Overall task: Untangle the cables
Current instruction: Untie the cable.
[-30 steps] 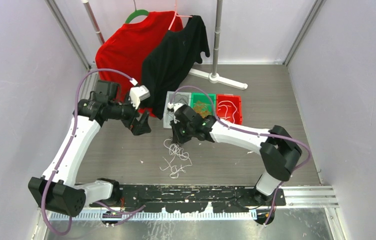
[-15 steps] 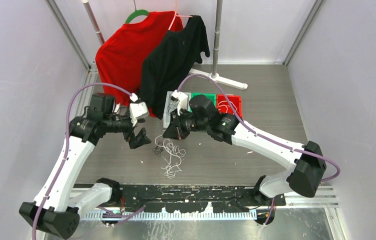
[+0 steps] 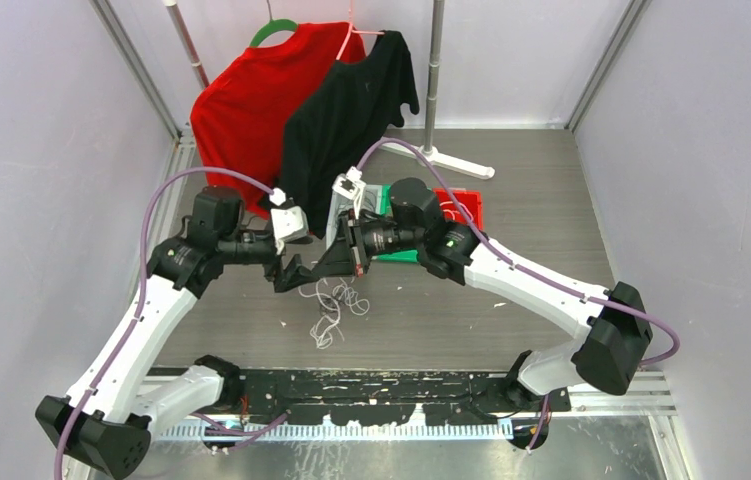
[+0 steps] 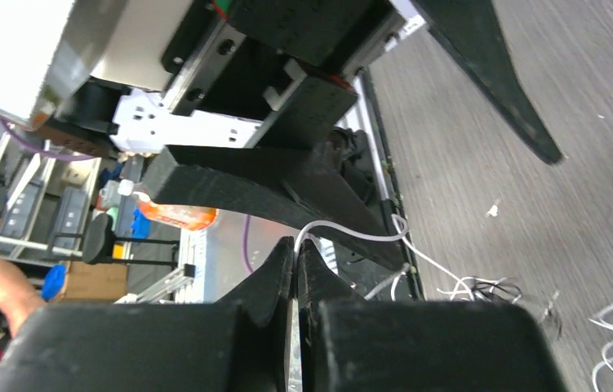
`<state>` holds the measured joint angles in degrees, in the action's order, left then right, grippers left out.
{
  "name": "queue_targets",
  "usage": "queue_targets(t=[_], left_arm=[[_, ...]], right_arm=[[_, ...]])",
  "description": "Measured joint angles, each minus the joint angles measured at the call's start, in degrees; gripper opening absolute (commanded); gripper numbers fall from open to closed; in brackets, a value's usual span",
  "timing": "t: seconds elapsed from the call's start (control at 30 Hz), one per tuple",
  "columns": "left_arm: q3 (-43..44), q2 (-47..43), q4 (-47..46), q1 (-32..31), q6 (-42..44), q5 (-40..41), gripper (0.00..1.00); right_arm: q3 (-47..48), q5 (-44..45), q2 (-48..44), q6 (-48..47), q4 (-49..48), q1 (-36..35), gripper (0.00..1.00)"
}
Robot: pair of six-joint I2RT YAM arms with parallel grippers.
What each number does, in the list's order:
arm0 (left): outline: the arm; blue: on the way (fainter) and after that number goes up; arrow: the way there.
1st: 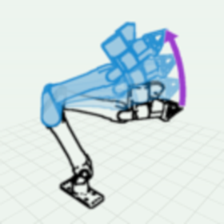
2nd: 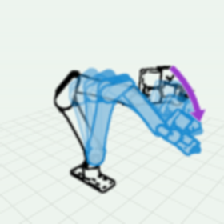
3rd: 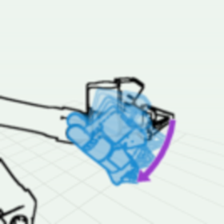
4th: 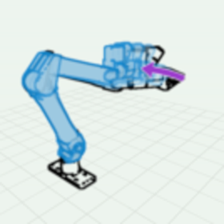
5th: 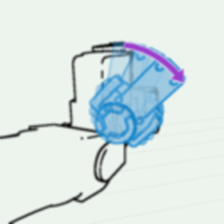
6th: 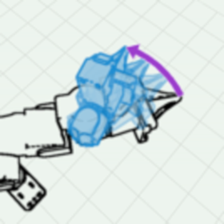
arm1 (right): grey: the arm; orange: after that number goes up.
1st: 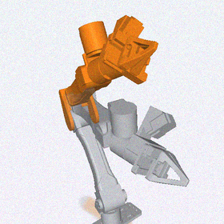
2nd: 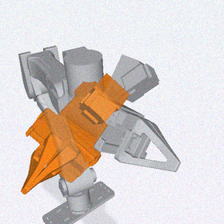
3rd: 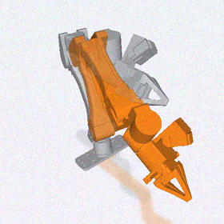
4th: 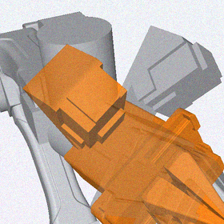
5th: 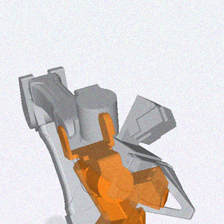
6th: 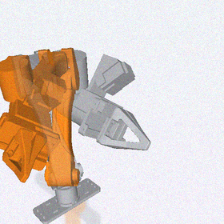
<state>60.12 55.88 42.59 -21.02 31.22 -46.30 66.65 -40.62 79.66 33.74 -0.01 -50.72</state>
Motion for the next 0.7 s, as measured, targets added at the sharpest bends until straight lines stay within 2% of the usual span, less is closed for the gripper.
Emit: queue_targets(t=[0.03,0.13,0.23,0.3,0.37,0.43,0.53,0.7], left_arm=[[0.0,0.0,-0.6,-0.1,-0.8,-0.3,0.74],[0.0,0.0,-2.2,-0.3,-2.8,-1.4,0.60],[0.0,0.0,-3.1,-0.4,-4.7,-2.1,0.42],[0.0,0.0,-3.4,-0.4,-6.1,-2.8,0.25],[0.1,0.0,-3.8,-0.6,-8.0,-3.6,0.13],[0.3,0.0,-4.4,-0.8,-10.3,-4.1,0.06],[0.9,0.0,-6.4,-1.0,-14.5,-3.8,0.01],[2.5,0.0,-11.6,-1.0,-22.0,-0.6,0.00]], right_arm=[[0.0,-0.9,0.0,0.8,-1.0,0.0,0.02],[0.0,-3.0,0.4,2.7,-3.7,0.0,0.02],[0.0,-4.4,1.0,4.6,-5.8,0.0,0.02],[-0.1,-4.9,1.1,6.1,-7.5,0.0,0.09],[-0.2,-5.1,1.2,7.5,-9.3,0.1,0.14],[-0.4,-5.0,1.2,8.7,-11.0,0.3,0.23],[-1.7,-4.6,1.2,10.1,-13.2,0.7,0.38],[-6.3,-2.4,0.8,11.7,-16.2,0.8,0.48]])
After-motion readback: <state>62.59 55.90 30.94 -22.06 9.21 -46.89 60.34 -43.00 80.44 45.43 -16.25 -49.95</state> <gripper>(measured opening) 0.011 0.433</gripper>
